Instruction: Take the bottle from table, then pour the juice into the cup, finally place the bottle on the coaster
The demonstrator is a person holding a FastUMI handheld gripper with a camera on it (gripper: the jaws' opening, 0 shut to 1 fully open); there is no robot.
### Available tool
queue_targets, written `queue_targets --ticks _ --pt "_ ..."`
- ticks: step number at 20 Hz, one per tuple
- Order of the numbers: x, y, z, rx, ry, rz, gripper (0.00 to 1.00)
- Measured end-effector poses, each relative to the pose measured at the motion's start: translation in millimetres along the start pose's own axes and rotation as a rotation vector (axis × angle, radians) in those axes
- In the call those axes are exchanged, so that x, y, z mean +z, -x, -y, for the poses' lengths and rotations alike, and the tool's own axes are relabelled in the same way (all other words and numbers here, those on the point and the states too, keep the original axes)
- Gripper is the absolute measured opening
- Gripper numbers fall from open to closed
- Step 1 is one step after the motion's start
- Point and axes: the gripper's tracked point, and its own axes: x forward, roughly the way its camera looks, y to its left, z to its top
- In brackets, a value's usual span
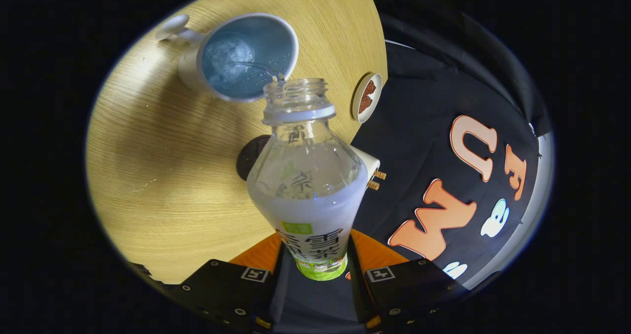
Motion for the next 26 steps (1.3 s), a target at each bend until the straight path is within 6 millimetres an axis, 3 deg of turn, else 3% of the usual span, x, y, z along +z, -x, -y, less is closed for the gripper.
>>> queue_targets --ticks 26 --pt "1 1 12 -0.009 0.076 -0.004 0.57"
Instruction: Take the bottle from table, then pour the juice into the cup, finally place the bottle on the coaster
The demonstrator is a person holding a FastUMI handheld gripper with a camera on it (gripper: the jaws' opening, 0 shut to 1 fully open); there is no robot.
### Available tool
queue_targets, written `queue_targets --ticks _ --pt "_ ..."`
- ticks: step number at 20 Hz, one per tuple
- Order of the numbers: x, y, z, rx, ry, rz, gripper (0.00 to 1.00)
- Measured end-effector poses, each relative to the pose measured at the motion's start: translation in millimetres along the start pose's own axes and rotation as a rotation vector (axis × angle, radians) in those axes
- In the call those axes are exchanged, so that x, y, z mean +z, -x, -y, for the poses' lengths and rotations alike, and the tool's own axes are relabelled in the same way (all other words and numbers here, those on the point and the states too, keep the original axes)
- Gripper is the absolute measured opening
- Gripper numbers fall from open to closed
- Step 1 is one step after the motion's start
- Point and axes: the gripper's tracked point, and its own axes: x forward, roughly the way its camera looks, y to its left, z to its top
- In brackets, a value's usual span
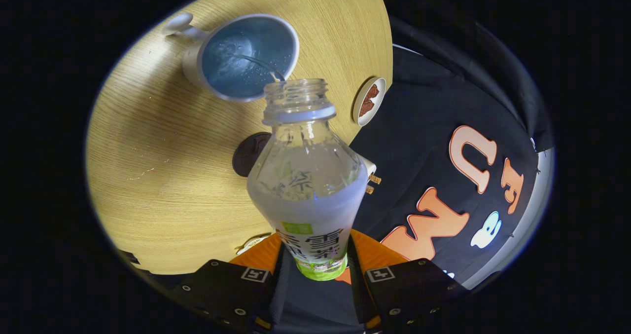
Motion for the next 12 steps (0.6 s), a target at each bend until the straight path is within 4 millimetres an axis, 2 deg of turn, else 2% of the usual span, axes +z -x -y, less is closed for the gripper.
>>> queue_targets --ticks 12 --pt "0.4 1.9 4.7 0.014 0.047 -0.009 0.57"
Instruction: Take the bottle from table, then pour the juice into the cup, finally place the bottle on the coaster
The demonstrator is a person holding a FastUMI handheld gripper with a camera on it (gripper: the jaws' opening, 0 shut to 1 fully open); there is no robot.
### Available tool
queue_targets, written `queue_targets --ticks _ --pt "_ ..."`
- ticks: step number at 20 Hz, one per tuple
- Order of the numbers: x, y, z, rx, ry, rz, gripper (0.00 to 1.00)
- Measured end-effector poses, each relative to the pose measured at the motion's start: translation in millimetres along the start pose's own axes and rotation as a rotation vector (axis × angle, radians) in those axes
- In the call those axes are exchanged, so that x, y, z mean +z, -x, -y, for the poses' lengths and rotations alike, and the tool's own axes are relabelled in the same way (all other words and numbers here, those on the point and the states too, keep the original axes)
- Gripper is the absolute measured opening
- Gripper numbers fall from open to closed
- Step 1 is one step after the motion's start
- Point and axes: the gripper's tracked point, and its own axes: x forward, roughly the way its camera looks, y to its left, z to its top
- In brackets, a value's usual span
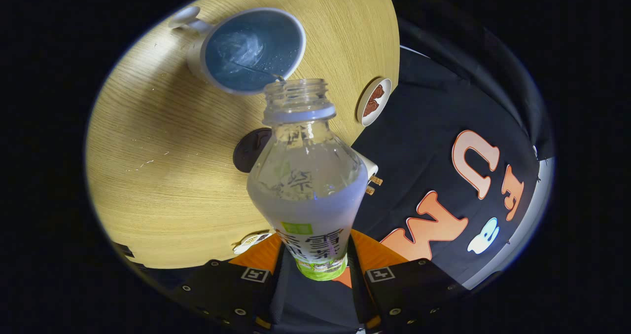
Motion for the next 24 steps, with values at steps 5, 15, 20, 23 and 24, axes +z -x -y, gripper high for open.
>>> queue_targets --ticks 5,15,20,23,24 --pt "-3 -2 2 0.006 0.018 -0.007 0.57" --pt "-3 -4 8 0.008 0.056 -0.004 0.57" --pt "-4 -7 17 0.0 0.063 -0.005 0.57" --pt "-6 -9 20 -0.001 0.07 -0.007 0.57" --pt "-7 -8 20 0.0 0.072 -0.006 0.57"
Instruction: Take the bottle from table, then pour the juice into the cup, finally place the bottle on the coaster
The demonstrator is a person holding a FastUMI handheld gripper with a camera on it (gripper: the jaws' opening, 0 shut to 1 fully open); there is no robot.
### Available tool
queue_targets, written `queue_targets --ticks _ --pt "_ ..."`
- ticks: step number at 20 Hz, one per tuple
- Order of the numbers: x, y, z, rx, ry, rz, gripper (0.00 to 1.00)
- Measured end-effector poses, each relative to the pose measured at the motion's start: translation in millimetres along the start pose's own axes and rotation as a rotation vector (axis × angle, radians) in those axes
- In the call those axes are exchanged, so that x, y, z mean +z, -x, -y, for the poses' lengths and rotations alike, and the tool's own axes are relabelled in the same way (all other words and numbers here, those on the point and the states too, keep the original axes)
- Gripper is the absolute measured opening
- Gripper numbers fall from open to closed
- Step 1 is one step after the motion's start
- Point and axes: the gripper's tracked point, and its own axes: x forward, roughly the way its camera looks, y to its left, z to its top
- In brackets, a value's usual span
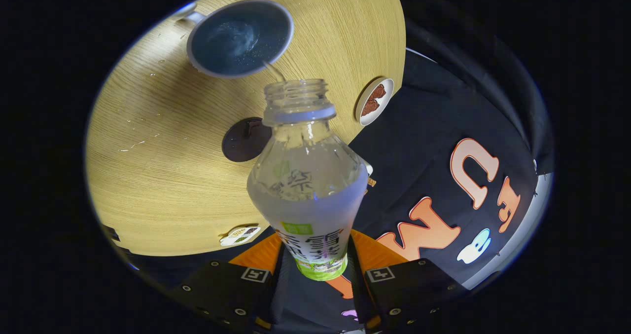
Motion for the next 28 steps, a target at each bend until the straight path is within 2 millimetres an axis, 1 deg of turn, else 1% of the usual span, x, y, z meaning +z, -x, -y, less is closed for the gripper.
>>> queue_targets --ticks 4,10,12,18,21,23,28 --pt "-2 -1 -1 0.009 0.009 0.002 0.57" --pt "-7 -3 3 0.004 0.007 -0.004 0.57" --pt "-5 -5 4 0.002 0.009 -0.002 0.57" --pt "-3 -3 3 0.002 0.009 0.004 0.57" --pt "1 -2 3 0.0 0.001 0.018 0.57" --pt "7 0 0 0.005 -0.02 0.037 0.57" --pt "22 5 -21 0.04 -0.156 0.088 0.57"
